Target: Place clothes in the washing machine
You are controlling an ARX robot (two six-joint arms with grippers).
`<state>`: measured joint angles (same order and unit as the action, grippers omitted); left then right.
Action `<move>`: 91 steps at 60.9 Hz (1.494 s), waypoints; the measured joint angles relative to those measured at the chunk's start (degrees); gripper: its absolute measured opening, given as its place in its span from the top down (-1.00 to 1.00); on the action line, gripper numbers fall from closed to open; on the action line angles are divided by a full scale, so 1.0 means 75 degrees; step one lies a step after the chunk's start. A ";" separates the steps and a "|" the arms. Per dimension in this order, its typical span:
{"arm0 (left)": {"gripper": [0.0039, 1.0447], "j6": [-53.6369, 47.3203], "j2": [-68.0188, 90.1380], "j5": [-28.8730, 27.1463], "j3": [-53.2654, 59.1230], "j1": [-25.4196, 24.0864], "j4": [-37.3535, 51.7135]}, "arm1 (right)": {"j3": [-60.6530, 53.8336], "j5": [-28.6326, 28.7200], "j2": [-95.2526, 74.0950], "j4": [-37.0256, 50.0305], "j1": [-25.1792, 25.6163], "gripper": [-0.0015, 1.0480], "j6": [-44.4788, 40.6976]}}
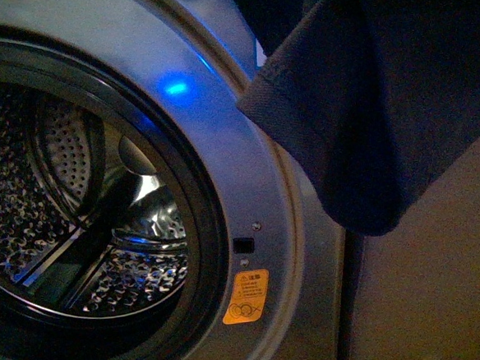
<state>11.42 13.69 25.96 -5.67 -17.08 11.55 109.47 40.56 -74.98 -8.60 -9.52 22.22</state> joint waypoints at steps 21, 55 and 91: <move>-0.88 0.0930 0.3794 0.2197 -0.3634 -0.0845 0.2640 | 0.0000 0.0000 0.0000 0.0000 0.0000 0.90 0.0000; -0.88 0.2675 0.6228 0.3002 -0.6639 0.3086 0.3459 | 0.0000 0.0000 0.0000 0.0000 0.0000 0.90 0.0000; -0.88 0.3098 0.6953 0.3637 -0.7163 0.5931 0.4911 | 0.0000 0.0000 0.0003 0.0000 0.0000 0.90 0.0000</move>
<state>34.65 65.84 53.23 -59.40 27.40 48.38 109.47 40.56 -74.96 -8.60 -9.52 22.22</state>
